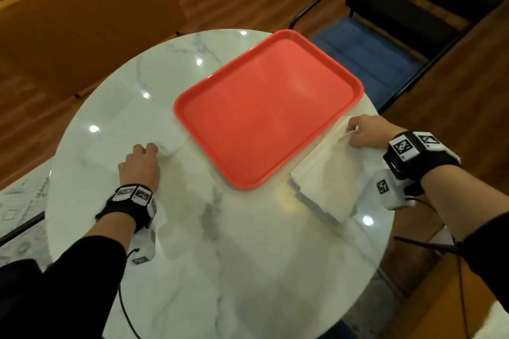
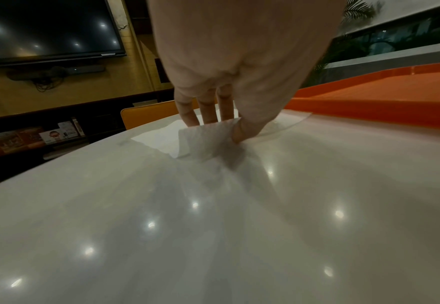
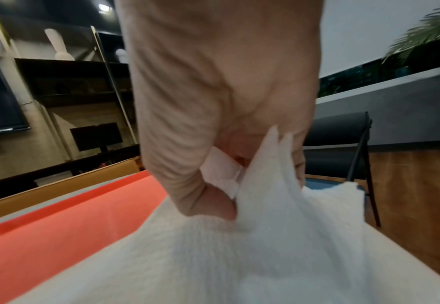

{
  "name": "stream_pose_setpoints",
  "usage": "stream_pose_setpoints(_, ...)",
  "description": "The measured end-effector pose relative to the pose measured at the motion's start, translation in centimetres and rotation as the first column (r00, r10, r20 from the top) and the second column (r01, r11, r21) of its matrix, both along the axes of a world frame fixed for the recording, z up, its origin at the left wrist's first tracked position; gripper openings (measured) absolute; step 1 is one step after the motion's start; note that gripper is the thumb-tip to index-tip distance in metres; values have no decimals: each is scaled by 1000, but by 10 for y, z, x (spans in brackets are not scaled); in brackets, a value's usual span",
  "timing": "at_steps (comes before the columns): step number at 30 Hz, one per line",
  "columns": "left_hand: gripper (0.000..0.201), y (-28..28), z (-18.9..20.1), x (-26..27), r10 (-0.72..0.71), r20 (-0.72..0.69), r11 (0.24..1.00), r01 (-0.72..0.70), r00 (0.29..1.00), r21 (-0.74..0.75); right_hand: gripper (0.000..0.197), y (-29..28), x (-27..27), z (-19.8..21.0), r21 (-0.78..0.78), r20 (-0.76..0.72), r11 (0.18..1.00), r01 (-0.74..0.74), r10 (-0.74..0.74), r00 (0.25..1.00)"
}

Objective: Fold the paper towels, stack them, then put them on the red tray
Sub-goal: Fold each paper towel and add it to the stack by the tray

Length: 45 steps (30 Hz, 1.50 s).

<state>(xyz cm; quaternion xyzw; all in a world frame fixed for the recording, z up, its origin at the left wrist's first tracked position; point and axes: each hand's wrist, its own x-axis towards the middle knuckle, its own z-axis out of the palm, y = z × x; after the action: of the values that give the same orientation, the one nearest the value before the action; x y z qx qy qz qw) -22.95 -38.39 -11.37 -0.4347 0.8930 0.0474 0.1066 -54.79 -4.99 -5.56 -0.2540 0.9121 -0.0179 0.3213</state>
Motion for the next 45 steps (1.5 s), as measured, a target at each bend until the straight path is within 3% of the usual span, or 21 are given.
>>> stream_pose_setpoints(6, 47, 4, 4, 2, 53, -37, 996, -51, 998, 72, 30, 4, -4, 1, -42, -33, 990, 133, -135, 990)
stream_pose_setpoints(9, 50, 9, 13, 3, 96, -105, 990, -83, 990, 118, 49, 6, -4, 6, -8, -56, 989, 147, -147, 987)
stream_pose_setpoints(13, 39, 21, 47, 3, 67, -256, 991, -35, 964, 129, 69, -6, 11, 32, 24, -367, 1000, 2, 7, 930)
stream_pose_setpoints(16, 30, 31, 79, 10, -23, -412, 991, 75, 911, 112, 66, -38, 43, 55, -231, -265, 971, -67, 3, 964)
stream_pose_setpoints(20, 29, 50, 121, 29, -19, -543, 966, 155, 839, 207, 85, -88, 112, 69, -467, -40, 852, -236, 246, 968)
stream_pose_setpoints(23, 29, 57, 149, 46, -5, -537, 929, 202, 844, 309, 97, -123, 161, 77, -485, -151, 733, -477, 467, 871)
stream_pose_setpoints(25, 30, 58, 162, 56, -26, -527, 896, 254, 849, 364, 88, -146, 188, 84, -448, -261, 637, -628, 579, 773)
stream_pose_setpoints(26, 28, 59, 166, 60, -32, -539, 882, 277, 842, 381, 71, -155, 198, 87, -450, -288, 589, -671, 615, 734)
stream_pose_setpoints(28, 24, 56, 172, 68, -11, -593, 875, 295, 805, 383, 29, -171, 214, 92, -536, -275, 511, -672, 647, 712)
stream_pose_setpoints(29, 24, 54, 173, 72, 8, -620, 883, 286, 784, 373, 21, -176, 216, 91, -603, -231, 496, -625, 641, 732)
stream_pose_setpoints(32, 40, 42, 168, 93, 56, -651, 935, 189, 757, 299, 23, -185, 219, 88, -730, -130, 488, -479, 588, 798)
stream_pose_setpoints(35, 51, 35, 160, 112, 138, -658, 944, 101, 741, 313, 26, -190, 214, 90, -751, -52, 502, -430, 604, 795)
stream_pose_setpoints(37, 45, 34, 157, 115, 130, -686, 940, 132, 716, 316, 24, -193, 215, 92, -726, -55, 490, -483, 658, 751)
stream_pose_setpoints(40, 20, 33, 154, 114, 144, -747, 926, 177, 649, 332, 17, -196, 220, 87, -680, -49, 502, -534, 696, 716)
stream_pose_setpoints(45, 7, 29, 152, 128, 182, -794, 927, 167, 580, 335, 12, -182, 216, 67, -688, -60, 562, -459, 586, 808)
